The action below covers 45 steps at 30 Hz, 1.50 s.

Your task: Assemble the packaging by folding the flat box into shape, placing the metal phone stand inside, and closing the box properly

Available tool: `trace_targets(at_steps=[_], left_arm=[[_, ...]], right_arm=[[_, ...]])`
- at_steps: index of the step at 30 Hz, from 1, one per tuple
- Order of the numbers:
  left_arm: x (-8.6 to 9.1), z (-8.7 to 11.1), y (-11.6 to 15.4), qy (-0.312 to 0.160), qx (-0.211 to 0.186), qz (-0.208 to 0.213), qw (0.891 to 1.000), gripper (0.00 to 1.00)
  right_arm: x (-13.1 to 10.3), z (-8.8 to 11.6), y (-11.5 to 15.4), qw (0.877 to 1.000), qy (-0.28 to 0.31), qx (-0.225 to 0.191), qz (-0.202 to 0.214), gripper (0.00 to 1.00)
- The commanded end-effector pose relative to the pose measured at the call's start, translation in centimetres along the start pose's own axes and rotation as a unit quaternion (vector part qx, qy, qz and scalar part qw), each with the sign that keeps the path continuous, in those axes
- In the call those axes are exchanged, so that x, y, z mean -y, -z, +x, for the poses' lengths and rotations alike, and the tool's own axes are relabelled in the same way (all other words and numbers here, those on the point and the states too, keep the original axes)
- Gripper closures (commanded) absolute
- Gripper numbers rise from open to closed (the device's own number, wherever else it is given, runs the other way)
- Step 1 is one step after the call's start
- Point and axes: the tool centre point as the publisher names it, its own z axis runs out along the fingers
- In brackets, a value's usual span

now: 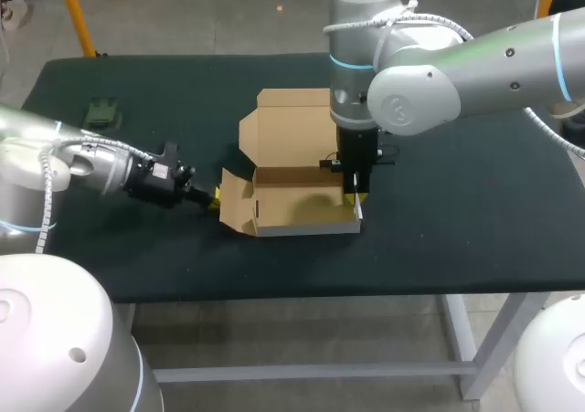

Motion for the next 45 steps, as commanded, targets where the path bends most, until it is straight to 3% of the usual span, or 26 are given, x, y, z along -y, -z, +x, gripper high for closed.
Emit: trace_targets(at_steps=[1,22,34,45], left_arm=[[-0.3,1.1,-0.3,-0.001,0.002,0.007,1.0,1.0],[-0.4,3.6,-1.7,0.008,-0.027,0.016,0.999,1.0],[-0.6,3.5,-1.9,0.008,-0.031,0.018,0.999,0.78],[-0.7,3.4,-2.1,0.018,-0.049,0.015,0.999,0.69]], right_arm=[[-0.1,0.1,0.0,1.0,0.0,0.001,0.002,1.0],[-0.1,0.1,0.0,1.0,0.0,0.001,0.002,1.0],[-0.1,0.1,0.0,1.0,0.0,0.001,0.002,1.0],[-0.1,0.1,0.0,1.0,0.0,0.001,0.002,1.0]])
